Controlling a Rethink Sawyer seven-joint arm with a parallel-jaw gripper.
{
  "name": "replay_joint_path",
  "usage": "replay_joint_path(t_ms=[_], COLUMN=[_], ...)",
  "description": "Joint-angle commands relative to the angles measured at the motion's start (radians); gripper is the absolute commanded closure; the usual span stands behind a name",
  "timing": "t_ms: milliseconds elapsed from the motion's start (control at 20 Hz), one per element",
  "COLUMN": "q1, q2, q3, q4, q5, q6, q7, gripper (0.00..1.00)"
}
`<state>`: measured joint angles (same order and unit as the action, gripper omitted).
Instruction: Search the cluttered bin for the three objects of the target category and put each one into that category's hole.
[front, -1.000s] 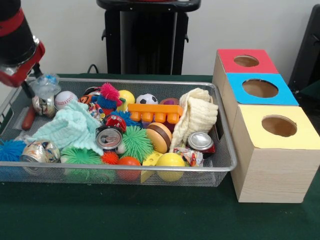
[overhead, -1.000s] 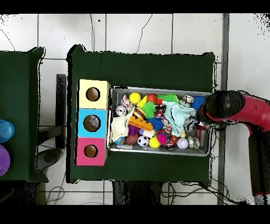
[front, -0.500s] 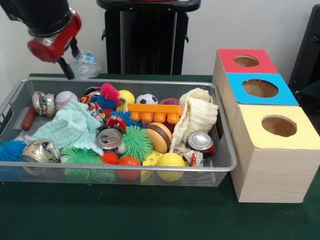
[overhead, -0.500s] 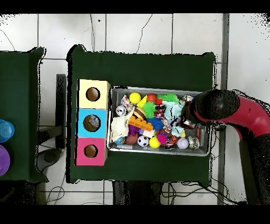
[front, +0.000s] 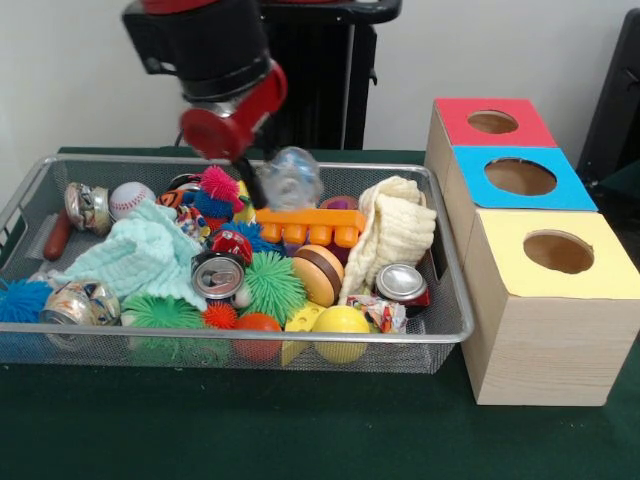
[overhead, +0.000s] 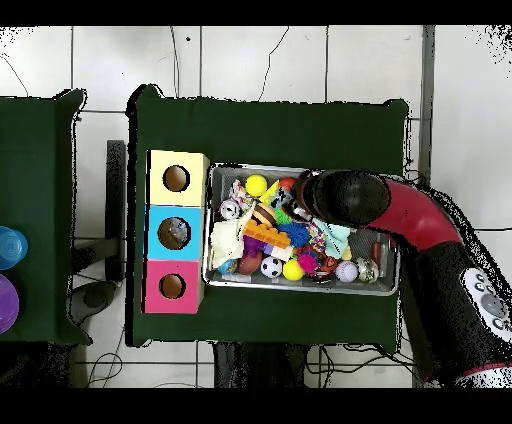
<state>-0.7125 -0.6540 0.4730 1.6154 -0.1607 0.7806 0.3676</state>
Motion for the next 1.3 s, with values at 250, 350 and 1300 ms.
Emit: replay_joint_path(t_ms=[250,350,1300], q1=[0.131,0.157,0.308], q2=[-0.051,-0.101,-0.2], q3=[-0.027,-0.046,-0.135], q4=[0.231,0.271,0.413], q5=[0.141,0.17,0.27], q6=[-0.151,-0.131,-0.259], q7=[0.454,0.483,0.62], gripper=[1.0,1.0,1.0])
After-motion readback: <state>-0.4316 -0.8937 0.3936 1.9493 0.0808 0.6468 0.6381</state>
